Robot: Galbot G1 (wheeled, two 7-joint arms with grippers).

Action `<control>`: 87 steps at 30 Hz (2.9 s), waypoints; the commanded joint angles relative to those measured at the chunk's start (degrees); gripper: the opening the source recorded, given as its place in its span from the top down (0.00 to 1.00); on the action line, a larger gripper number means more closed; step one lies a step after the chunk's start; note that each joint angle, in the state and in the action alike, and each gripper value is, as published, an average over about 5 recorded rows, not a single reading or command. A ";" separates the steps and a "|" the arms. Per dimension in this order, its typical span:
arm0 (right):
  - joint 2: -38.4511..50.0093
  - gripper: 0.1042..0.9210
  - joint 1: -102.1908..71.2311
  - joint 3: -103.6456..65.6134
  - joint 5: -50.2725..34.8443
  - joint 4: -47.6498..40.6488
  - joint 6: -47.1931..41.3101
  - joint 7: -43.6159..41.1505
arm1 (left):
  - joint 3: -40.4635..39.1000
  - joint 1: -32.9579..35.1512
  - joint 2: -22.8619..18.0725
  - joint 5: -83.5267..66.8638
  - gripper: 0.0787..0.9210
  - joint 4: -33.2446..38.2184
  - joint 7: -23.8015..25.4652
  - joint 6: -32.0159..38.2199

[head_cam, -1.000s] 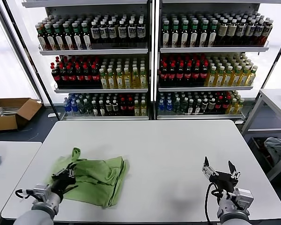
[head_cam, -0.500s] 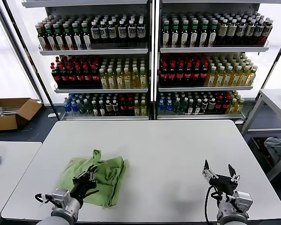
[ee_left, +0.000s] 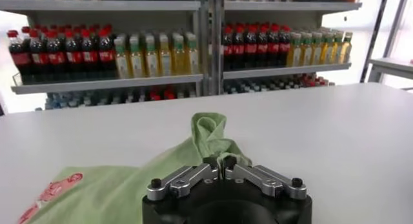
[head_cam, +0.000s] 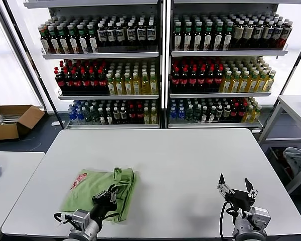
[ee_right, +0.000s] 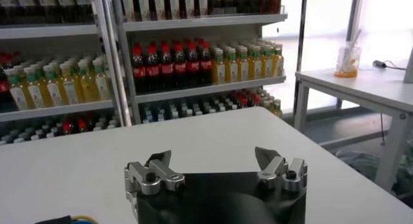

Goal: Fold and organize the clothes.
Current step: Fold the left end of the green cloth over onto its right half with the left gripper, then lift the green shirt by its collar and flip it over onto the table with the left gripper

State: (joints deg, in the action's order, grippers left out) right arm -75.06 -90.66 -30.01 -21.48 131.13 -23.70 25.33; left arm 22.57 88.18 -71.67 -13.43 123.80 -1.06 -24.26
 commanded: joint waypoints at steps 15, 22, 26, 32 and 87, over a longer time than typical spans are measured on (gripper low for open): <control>-0.14 0.12 0.43 0.55 0.31 -0.80 0.35 0.08 | -6.89 2.14 -2.94 -16.70 0.68 1.25 -0.60 0.27; 0.16 0.12 0.63 0.73 0.25 -1.49 0.53 0.11 | 0.76 -0.73 -2.32 -43.64 0.45 13.51 -4.32 -3.82; 0.13 0.12 1.23 1.65 0.29 -2.13 0.65 0.11 | 12.73 -4.74 2.54 -39.41 0.28 13.82 -6.49 -1.32; -0.23 0.12 3.08 3.63 0.17 -3.54 0.44 1.50 | 22.68 -2.56 7.59 -14.80 0.13 0.35 -5.93 3.35; 1.66 0.12 -0.42 2.40 0.23 0.90 0.44 1.03 | 17.19 -1.61 4.73 -18.29 0.12 -15.47 2.46 1.69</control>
State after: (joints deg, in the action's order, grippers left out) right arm -73.38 -91.01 -27.62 -21.25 132.01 -23.30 26.32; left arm 39.79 86.66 -67.03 -30.20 109.43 1.12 -22.62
